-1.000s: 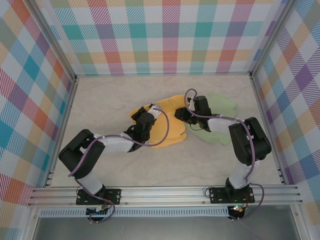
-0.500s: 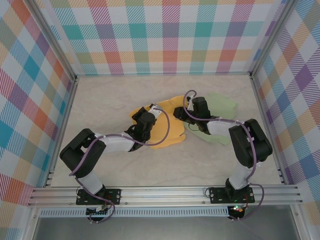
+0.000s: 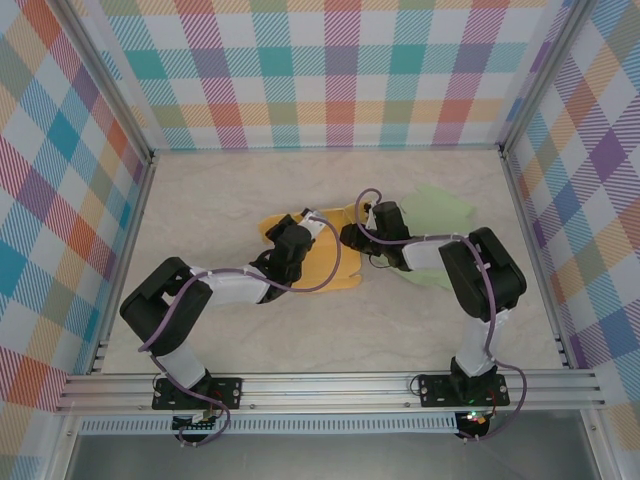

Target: Fold the paper box

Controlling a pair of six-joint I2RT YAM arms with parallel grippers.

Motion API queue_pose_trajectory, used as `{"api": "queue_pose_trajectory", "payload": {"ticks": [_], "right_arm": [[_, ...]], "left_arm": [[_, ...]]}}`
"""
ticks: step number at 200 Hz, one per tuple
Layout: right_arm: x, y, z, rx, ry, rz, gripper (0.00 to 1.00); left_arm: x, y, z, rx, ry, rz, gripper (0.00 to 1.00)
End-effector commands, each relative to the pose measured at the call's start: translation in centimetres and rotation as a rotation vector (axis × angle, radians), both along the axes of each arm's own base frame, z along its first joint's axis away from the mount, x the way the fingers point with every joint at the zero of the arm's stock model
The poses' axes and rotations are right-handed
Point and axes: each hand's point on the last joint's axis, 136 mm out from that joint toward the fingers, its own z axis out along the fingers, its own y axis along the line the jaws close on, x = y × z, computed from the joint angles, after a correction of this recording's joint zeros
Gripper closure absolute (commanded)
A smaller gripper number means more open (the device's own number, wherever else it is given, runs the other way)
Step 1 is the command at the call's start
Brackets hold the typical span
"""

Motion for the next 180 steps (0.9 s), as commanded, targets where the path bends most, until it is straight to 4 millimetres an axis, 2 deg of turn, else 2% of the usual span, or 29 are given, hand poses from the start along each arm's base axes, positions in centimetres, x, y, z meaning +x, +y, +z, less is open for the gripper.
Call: {"api": "queue_pose_trajectory", "payload": {"ticks": [1, 30, 58, 84, 108, 129, 155, 180], "right_arm": [[0.3, 0.6, 1.9, 0.029, -0.034, 0.025, 0.66], [-1.8, -0.4, 3.6, 0.010, -0.024, 0.056, 0.61], [-4.4, -2.3, 5.4, -0.055, -0.020, 0.068, 0.54], [-6.6, -4.7, 6.4, -0.121, -0.020, 0.037, 0.50], [-7.7, -7.7, 7.7, -0.174, -0.048, -0.035, 0.45], [-7.8, -10.4, 9.1, -0.199, -0.087, -0.100, 0.42], [-6.7, -13.3, 9.8, -0.172, -0.081, -0.158, 0.41], [-4.9, -13.9, 9.9, -0.098, -0.024, -0.105, 0.42]], "left_arm": [[-0.7, -0.8, -0.5, 0.033, -0.013, -0.039, 1.00], [-1.7, -1.2, -1.2, 0.076, -0.022, -0.091, 1.00], [-2.4, -1.7, -1.2, 0.065, -0.024, -0.131, 1.00], [-2.8, -2.0, -1.1, 0.064, -0.035, -0.157, 1.00], [-3.2, -2.1, -0.9, 0.080, -0.048, -0.179, 1.00], [-3.9, -2.6, -0.4, 0.078, -0.067, -0.227, 1.00], [-4.8, -3.3, 0.2, 0.088, -0.099, -0.290, 1.00], [-5.4, -4.0, 0.1, 0.153, -0.112, -0.334, 1.00]]}}
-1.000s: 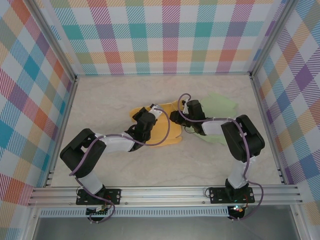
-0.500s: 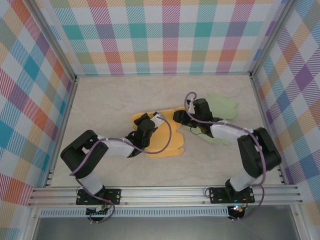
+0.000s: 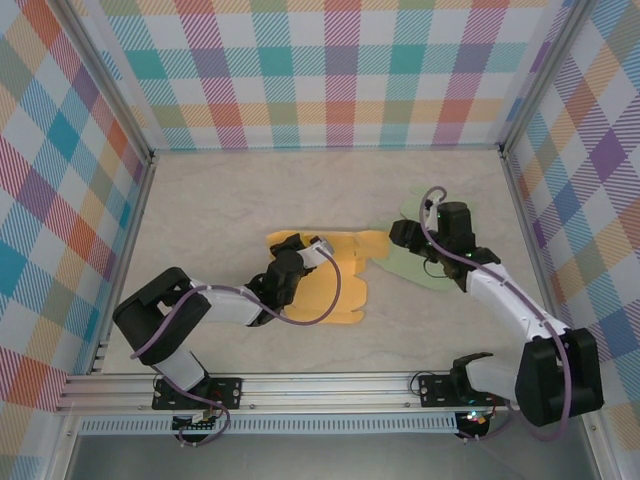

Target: Fold the paper box

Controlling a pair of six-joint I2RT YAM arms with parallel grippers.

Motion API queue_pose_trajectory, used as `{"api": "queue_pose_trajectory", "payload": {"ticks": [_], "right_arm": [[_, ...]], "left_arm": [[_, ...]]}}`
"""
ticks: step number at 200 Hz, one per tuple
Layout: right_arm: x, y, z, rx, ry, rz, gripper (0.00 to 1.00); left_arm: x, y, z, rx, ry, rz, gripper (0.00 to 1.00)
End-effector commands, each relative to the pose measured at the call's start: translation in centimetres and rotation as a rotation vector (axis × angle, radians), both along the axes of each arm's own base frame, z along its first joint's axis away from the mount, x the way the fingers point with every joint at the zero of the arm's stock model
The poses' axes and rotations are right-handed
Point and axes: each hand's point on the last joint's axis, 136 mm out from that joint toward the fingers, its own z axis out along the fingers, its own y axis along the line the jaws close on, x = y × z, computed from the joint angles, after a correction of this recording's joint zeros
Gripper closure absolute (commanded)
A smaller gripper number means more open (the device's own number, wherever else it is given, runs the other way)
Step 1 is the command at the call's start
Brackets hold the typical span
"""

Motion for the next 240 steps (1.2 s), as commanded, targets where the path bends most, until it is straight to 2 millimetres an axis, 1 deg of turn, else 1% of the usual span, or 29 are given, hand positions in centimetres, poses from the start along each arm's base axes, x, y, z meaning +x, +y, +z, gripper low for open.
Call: {"api": "queue_pose_trajectory", "payload": {"ticks": [1, 31, 49, 64, 78, 99, 122, 136, 166, 195, 217, 240], "right_arm": [[0.8, 0.0, -0.3, 0.046, 0.068, 0.082, 0.42], [3.4, 0.8, -1.7, 0.104, 0.160, 0.150, 0.51], [4.7, 1.3, -3.0, 0.119, 0.197, 0.174, 0.53], [5.2, 1.6, -4.2, 0.126, 0.230, 0.191, 0.54], [5.3, 1.9, -5.0, 0.139, 0.249, 0.209, 0.54], [4.5, 2.3, -5.8, 0.167, 0.272, 0.229, 0.55], [3.5, 2.6, -6.3, 0.176, 0.280, 0.238, 0.55], [2.8, 2.8, -6.6, 0.179, 0.286, 0.243, 0.55], [1.3, 3.3, -7.1, 0.175, 0.297, 0.257, 0.54], [0.2, 4.3, -6.8, 0.184, 0.288, 0.282, 0.54], [-0.3, 5.2, -5.9, 0.236, 0.264, 0.305, 0.54], [-0.1, 5.8, -4.8, 0.290, 0.234, 0.316, 0.54]], "left_arm": [[-0.9, -1.6, 1.7, 0.016, -0.066, -0.082, 1.00], [-0.6, -1.7, 1.6, 0.082, -0.099, -0.066, 1.00], [-0.5, -1.9, 1.5, 0.085, -0.099, -0.063, 1.00], [-0.4, -2.0, 1.6, 0.081, -0.101, -0.061, 1.00], [-0.2, -2.1, 1.7, 0.086, -0.106, -0.056, 1.00], [0.1, -2.0, 1.1, 0.119, -0.110, -0.045, 1.00], [0.5, -2.0, 0.0, 0.184, -0.118, -0.029, 1.00], [0.7, -1.9, -0.4, 0.216, -0.138, -0.018, 1.00], [1.0, -2.1, -0.3, 0.227, -0.166, -0.014, 1.00], [1.1, -2.3, 0.6, 0.187, -0.187, -0.013, 1.00], [1.3, -2.2, 1.3, 0.172, -0.205, -0.005, 1.00], [1.7, -2.1, 2.6, 0.127, -0.233, 0.000, 1.00]]}}
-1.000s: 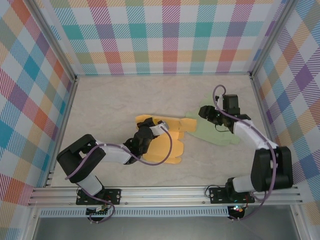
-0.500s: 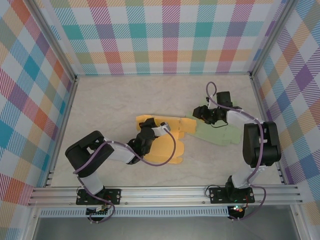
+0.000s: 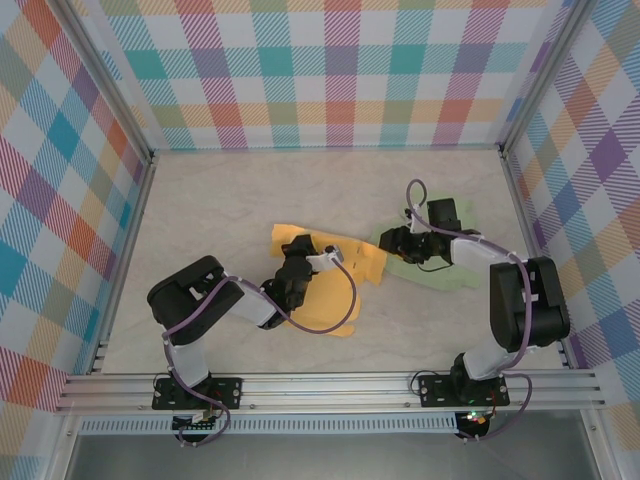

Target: Fold the paper box

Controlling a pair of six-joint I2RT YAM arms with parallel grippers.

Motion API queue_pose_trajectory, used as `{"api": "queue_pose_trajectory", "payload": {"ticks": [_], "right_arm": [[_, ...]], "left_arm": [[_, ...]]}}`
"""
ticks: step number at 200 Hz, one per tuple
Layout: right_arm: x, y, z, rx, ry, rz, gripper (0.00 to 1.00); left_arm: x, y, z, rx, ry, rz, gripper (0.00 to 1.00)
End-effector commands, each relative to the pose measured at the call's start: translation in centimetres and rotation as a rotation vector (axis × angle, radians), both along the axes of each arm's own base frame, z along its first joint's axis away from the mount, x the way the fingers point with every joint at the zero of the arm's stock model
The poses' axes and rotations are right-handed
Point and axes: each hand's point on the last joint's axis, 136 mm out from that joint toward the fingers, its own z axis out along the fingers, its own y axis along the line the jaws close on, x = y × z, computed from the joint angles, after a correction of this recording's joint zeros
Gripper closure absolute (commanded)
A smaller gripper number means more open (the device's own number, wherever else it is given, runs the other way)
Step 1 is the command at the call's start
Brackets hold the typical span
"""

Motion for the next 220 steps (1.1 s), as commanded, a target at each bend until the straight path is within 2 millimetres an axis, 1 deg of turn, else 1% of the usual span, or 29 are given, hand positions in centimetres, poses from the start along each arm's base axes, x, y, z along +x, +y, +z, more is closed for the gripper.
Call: {"api": "queue_pose_trajectory", "payload": {"ticks": [1, 29, 47, 68, 94, 123, 146, 165, 191, 202, 220], "right_arm": [[0.1, 1.3, 2.1, 0.095, -0.049, 0.023, 0.54], [1.6, 1.4, 3.5, 0.101, -0.094, 0.004, 0.54], [3.1, 1.3, 4.5, 0.096, -0.133, -0.006, 0.54], [4.9, 1.4, 5.3, 0.114, -0.156, -0.009, 0.54], [7.1, 1.3, 6.4, 0.154, -0.178, -0.005, 0.54], [9.2, 0.1, 7.5, 0.166, -0.201, -0.030, 0.54], [10.5, -1.4, 8.1, 0.158, -0.220, -0.061, 0.54], [11.1, -2.8, 7.4, 0.116, -0.215, -0.101, 0.54], [11.4, -4.4, 5.3, 0.056, -0.180, -0.143, 0.54], [11.4, -4.5, 4.3, 0.040, -0.164, -0.144, 0.54], [11.3, -4.1, 2.9, 0.053, -0.142, -0.123, 0.55]], "left_arm": [[0.6, -0.3, 3.6, -0.102, -0.086, 0.006, 1.00], [1.2, 0.1, 5.2, -0.175, -0.114, -0.006, 1.00], [1.5, 0.3, 5.6, -0.180, -0.138, -0.019, 1.00], [1.7, 0.1, 5.4, -0.156, -0.158, -0.028, 1.00], [2.5, -0.1, 4.8, -0.132, -0.159, -0.022, 1.00], [3.9, 0.0, 4.7, -0.135, -0.169, 0.001, 1.00], [4.6, 0.0, 4.0, -0.092, -0.167, 0.010, 1.00], [4.7, 0.3, 3.8, -0.085, -0.162, 0.018, 1.00], [4.6, 0.7, 4.2, -0.094, -0.167, 0.029, 1.00], [4.6, 0.7, 4.3, -0.098, -0.169, 0.032, 1.00], [4.6, 0.7, 4.3, -0.099, -0.169, 0.035, 1.00]]}}
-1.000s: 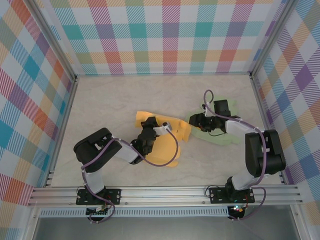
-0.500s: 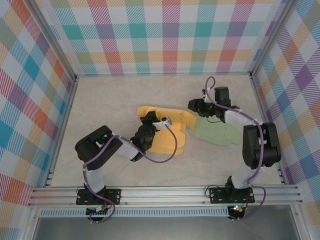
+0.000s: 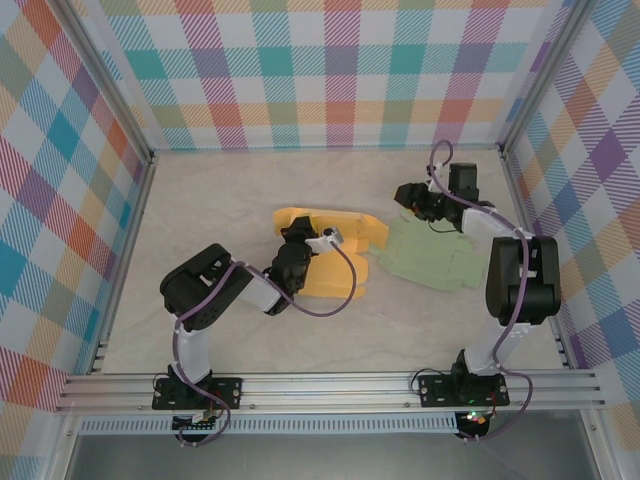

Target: Fold the paper box

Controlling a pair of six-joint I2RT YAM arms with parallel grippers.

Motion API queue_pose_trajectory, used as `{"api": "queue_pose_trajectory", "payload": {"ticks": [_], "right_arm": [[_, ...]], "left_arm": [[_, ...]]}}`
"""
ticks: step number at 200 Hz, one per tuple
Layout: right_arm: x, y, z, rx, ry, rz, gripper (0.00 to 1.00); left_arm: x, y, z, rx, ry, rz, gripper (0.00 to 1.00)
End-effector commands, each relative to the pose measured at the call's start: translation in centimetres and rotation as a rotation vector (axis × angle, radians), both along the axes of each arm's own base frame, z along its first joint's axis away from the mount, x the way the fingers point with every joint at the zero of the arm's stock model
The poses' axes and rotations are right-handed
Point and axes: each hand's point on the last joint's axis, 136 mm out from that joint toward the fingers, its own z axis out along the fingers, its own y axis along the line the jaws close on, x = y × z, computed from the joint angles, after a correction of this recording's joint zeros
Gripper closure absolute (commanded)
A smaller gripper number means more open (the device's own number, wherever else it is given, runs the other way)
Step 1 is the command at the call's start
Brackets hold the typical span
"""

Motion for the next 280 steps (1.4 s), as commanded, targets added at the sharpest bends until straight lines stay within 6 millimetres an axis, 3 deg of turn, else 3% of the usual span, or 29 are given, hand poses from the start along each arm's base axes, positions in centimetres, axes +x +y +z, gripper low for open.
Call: {"api": "queue_pose_trajectory", "payload": {"ticks": [1, 51, 107, 208, 280], "right_arm": [[0.1, 0.1, -2.3, -0.018, 0.035, 0.025, 0.55], [-1.2, 2.6, -4.4, -0.037, 0.040, 0.117, 0.56], [-3.7, 4.7, -4.9, -0.058, 0.026, 0.184, 0.55], [-7.2, 8.0, -4.7, -0.079, -0.034, 0.259, 0.51], [-8.1, 9.0, -3.8, -0.064, -0.082, 0.291, 0.42]], "left_arm": [[0.3, 0.2, 2.0, -0.049, -0.054, 0.011, 1.00], [1.0, -0.1, 0.7, -0.005, -0.042, 0.021, 1.00], [1.9, 0.3, 0.0, 0.018, -0.037, 0.043, 1.00], [2.3, 1.0, 0.3, 0.006, -0.040, 0.059, 1.00], [2.3, 0.9, -0.1, 0.008, -0.033, 0.055, 1.00]]}}
